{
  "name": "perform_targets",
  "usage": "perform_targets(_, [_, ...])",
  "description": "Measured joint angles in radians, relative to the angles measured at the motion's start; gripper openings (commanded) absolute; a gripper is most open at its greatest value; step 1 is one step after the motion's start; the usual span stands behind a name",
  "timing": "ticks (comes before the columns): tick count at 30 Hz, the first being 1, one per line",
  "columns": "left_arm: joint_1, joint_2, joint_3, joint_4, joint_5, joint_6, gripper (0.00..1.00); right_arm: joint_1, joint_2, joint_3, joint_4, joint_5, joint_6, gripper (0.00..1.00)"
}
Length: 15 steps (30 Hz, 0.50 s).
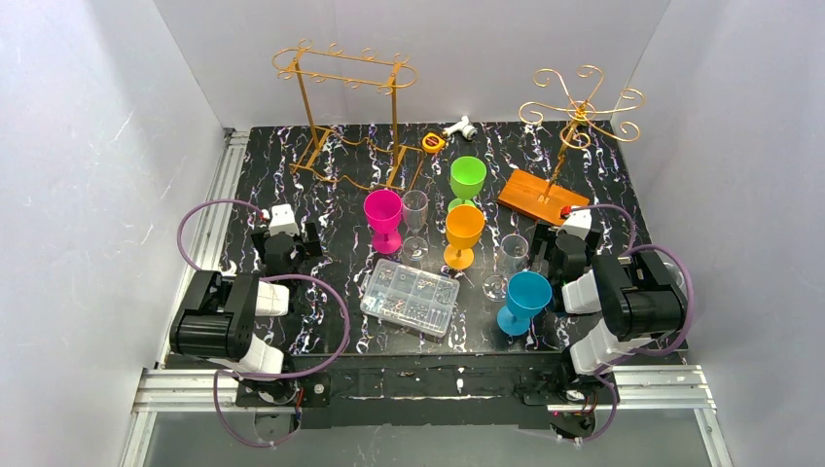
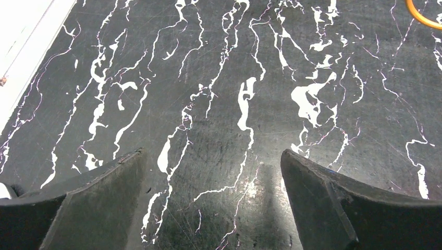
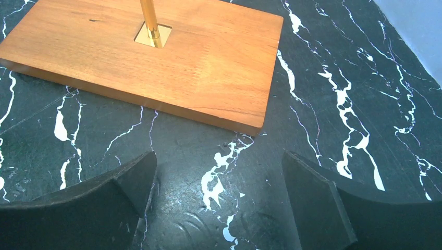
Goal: Place the wine glass upside down on the wine glass rack
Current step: Move the distractor to the center of the board.
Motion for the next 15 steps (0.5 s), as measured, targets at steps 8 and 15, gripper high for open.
perform_targets(8, [0.001,0.000,0.000,-0.006,0.005,0.000,0.99,0.000,0.000,0.000,0.000,0.000,0.000,1.00])
perform_targets(15, [0.001,-0.002,0.000,-0.010,0.053,0.010,0.99,0.000,-0.020,0.020,-0.066,0.018,0.005,1.00])
